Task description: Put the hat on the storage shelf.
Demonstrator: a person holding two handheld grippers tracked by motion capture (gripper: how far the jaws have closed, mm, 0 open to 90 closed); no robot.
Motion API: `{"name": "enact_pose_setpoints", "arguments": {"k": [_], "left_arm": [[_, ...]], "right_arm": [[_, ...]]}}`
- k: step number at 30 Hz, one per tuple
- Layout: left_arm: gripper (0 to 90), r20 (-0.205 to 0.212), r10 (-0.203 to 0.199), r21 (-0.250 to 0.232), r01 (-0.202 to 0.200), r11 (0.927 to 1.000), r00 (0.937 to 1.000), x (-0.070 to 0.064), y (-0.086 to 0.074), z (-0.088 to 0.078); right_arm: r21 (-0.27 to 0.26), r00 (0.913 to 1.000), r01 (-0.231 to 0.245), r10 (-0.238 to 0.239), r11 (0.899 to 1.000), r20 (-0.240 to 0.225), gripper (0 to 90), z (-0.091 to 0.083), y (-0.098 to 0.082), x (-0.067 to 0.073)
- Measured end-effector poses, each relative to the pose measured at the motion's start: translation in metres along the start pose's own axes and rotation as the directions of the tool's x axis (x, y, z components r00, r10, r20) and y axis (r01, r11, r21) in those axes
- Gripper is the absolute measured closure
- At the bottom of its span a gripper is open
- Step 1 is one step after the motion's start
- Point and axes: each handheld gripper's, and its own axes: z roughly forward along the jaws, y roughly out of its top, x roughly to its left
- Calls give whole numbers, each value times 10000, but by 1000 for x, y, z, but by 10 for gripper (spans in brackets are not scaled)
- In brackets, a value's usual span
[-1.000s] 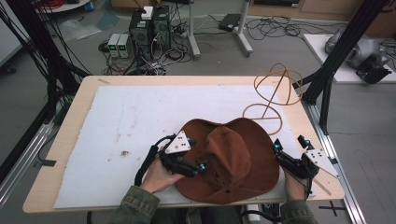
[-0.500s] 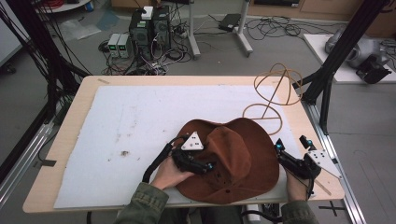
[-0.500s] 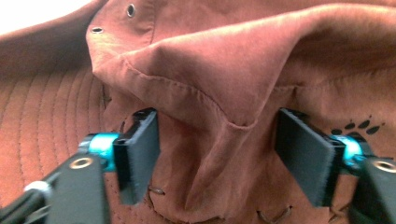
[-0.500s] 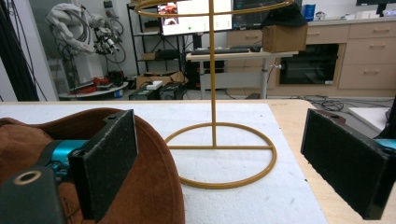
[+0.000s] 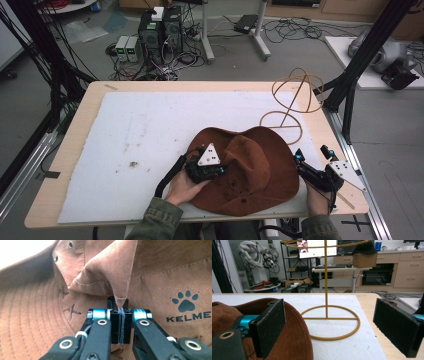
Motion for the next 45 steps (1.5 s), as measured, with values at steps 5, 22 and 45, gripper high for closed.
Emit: {"name": "enact_pose_setpoints", "arguments": {"k": [5,22,45], "left_arm": [[894,-232,-147,-502,135,9986,9996,1,3,-14],[892,-525,-765,-3163,561,9470,9957,7,5,-66],[891,-364,-1687,-6519,1046,7510,9850,52,53,-135]], "right_arm": [[35,9998,-192,192,9998,37,103,-1,-1,-3],[-254,9974,-683,689,9973,230,102,-6,-1,-10],[-67,9995,-244,246,9997,195,102,-4,-2,-5]]}}
